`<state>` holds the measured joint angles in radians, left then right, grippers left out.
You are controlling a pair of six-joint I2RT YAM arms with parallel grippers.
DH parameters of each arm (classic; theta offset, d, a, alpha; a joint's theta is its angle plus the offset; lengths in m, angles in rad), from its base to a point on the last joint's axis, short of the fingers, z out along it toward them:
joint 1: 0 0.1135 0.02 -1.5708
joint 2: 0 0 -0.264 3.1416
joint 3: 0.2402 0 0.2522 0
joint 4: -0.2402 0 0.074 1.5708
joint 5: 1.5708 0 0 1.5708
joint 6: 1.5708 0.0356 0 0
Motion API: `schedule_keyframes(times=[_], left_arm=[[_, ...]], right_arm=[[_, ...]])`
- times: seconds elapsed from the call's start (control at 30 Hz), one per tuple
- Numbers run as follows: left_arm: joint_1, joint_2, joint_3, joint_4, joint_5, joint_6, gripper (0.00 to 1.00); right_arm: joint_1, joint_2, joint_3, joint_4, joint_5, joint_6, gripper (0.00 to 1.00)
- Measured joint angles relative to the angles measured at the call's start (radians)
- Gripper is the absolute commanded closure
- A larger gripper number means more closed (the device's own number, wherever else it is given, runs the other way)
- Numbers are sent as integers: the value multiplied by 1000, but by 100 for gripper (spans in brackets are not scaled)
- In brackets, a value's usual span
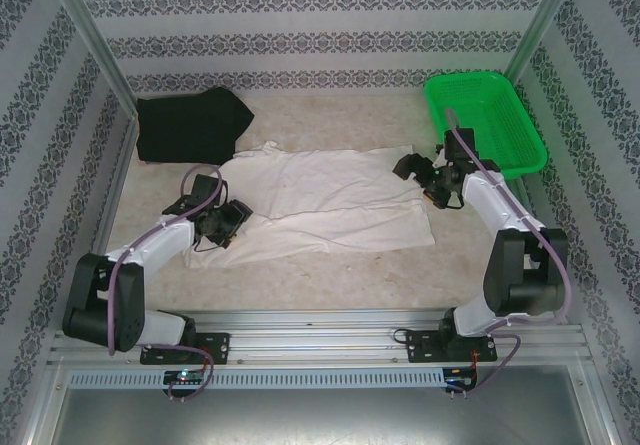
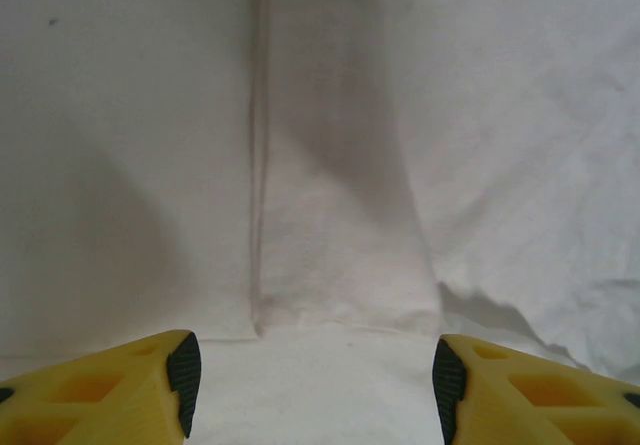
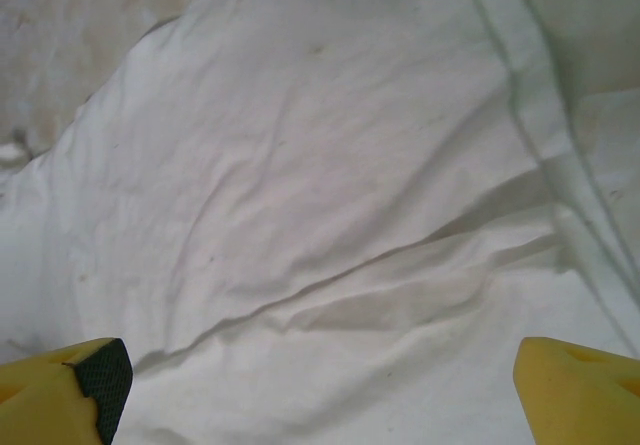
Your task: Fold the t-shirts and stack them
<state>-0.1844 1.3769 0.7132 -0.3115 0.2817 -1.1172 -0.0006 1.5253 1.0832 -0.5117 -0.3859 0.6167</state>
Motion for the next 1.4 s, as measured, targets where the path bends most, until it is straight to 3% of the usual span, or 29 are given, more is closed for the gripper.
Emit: schedule_keyframes(times=[0.37, 0.93, 1.17, 1.4], left_arm=[[-20, 126, 0, 105, 7, -78, 50], [-25, 126, 14, 131, 28, -95, 100], [-25, 155, 89, 134, 33, -88, 100], [-25, 323, 314, 137, 70, -23, 100]], right_arm=[[43, -91, -6, -27, -69, -24, 2], [43, -105, -6, -69, -76, -60, 2], [43, -105, -6, -76, -88, -74, 2], [43, -125, -35, -76, -133, -94, 2]])
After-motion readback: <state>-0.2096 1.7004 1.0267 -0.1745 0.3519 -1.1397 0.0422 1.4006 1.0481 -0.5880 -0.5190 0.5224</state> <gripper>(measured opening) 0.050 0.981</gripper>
